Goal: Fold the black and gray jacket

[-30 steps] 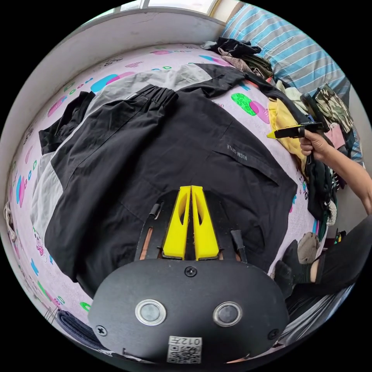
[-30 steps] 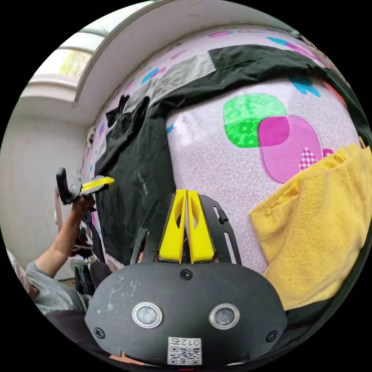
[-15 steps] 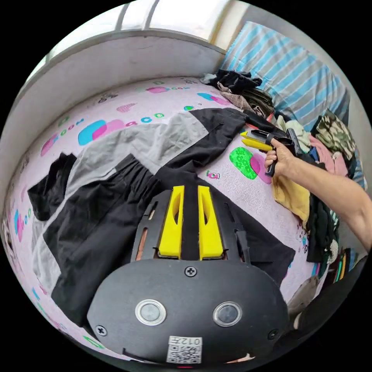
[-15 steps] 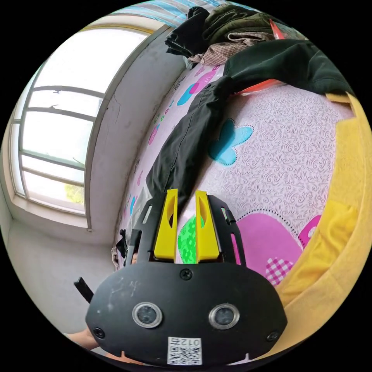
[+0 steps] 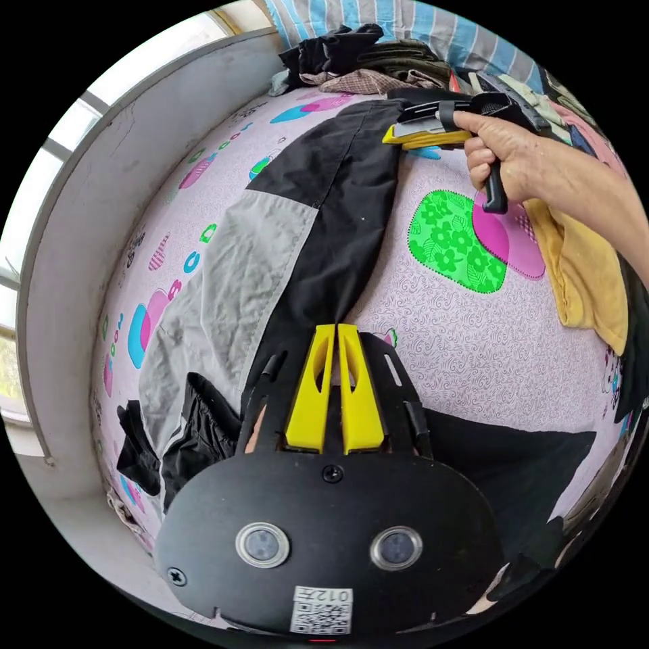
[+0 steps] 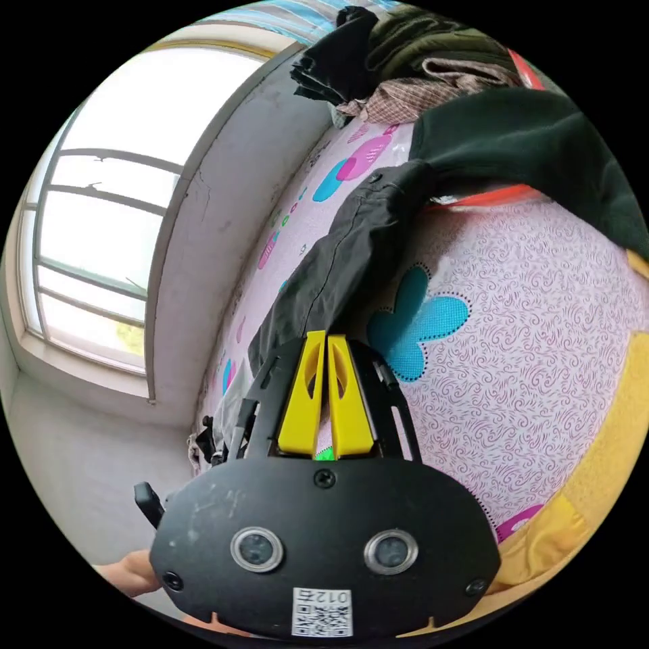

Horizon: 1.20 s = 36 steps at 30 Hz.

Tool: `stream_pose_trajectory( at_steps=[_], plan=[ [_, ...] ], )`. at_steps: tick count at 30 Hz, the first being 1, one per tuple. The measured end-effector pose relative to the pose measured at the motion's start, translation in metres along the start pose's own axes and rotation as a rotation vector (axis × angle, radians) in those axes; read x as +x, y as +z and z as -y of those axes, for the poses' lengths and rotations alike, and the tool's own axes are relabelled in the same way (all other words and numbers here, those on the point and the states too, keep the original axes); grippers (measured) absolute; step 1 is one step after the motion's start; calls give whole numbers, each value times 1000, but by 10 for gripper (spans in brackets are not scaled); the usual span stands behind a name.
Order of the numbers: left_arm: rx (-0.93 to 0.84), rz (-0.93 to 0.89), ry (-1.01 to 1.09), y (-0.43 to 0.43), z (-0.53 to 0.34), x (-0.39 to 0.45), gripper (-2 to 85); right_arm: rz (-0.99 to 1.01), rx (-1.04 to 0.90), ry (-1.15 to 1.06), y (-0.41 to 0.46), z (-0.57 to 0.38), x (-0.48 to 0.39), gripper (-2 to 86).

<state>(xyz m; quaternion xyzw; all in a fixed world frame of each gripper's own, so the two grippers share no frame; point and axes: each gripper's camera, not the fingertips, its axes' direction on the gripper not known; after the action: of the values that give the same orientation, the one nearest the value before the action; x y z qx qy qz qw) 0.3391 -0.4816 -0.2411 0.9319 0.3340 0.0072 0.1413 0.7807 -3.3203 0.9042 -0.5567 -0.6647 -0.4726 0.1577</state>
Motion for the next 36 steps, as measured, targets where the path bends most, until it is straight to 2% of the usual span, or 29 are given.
stream_pose_trajectory(
  at_steps=[6,9,15,19,21,24,27,29,32,34,36],
  plan=[
    [57,-213,-268,13,-22,-37,1,115,50,-199,-25,-57,-81,-7],
    [87,-290,-368,15,-39,-51,-1,250,24,-284,-29,-100,-130,-8],
    [238,-487,-616,3,-92,-91,0,400,-130,-506,-9,-229,-238,-8],
    [364,-641,-768,-2,-149,-107,2,414,-232,-791,0,-342,-325,-8],
    [417,-679,-910,-5,-212,-110,3,401,-274,-936,5,-399,-357,-8],
    [464,-624,-1102,-14,-315,-105,5,371,-368,-1125,28,-499,-386,-7],
    [458,-472,-1179,-25,-401,-95,8,307,-520,-1257,79,-592,-388,-4],
    [439,-445,-1204,-24,-434,-95,10,198,-674,-1290,141,-651,-371,3],
    [379,-406,-1222,-19,-460,-104,13,64,-870,-1204,211,-687,-335,27],
    [343,-385,-1214,-19,-464,-109,16,104,-881,-1061,217,-676,-314,67],
    [358,-311,-1109,-33,-447,-109,23,191,-886,-898,207,-652,-292,84]
  ],
)
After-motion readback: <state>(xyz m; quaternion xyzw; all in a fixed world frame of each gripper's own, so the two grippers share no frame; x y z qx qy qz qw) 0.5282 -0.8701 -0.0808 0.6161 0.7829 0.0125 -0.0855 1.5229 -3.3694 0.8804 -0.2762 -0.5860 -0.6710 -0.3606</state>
